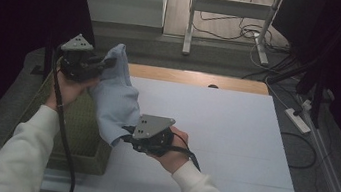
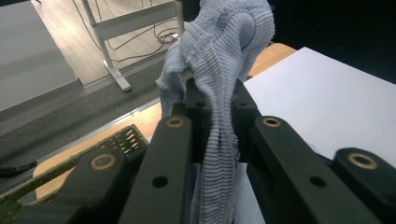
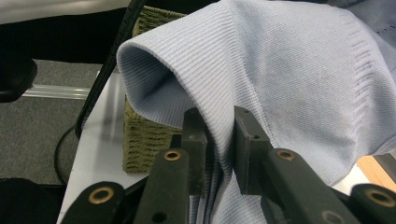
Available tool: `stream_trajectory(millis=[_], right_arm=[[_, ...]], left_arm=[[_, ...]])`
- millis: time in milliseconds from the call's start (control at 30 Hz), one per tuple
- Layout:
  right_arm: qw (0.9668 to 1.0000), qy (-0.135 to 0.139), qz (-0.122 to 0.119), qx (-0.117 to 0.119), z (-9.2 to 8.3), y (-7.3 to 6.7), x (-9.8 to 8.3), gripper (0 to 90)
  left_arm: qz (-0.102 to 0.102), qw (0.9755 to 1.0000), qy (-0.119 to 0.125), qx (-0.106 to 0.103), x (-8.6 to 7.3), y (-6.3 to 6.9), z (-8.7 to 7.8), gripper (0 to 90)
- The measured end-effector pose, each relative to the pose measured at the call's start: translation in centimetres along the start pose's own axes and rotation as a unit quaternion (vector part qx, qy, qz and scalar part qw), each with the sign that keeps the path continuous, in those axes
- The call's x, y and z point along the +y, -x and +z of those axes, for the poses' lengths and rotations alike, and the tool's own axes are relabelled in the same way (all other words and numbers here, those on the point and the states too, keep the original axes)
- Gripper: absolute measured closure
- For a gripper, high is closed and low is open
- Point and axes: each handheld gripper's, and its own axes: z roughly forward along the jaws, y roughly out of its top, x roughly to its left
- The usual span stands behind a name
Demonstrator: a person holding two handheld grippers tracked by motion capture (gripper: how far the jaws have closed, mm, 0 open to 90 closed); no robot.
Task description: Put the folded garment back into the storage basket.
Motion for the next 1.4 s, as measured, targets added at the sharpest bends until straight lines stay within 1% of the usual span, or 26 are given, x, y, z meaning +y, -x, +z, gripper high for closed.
stream_trajectory(millis=[967, 1400], right_arm=[[0.9999, 0.006, -0.005, 0.012, 2.2, 0.0, 1.3, 76.3], [0.9998, 0.006, -0.007, 0.019, 3.3, 0.0, 1.9, 76.4]], left_arm=[[-0.006, 0.9998, -0.001, 0.019, -0.7, -1.7, -1.8, 82.1], [-0.009, 0.9996, 0.0, 0.026, -1.1, -2.7, -2.8, 82.1]])
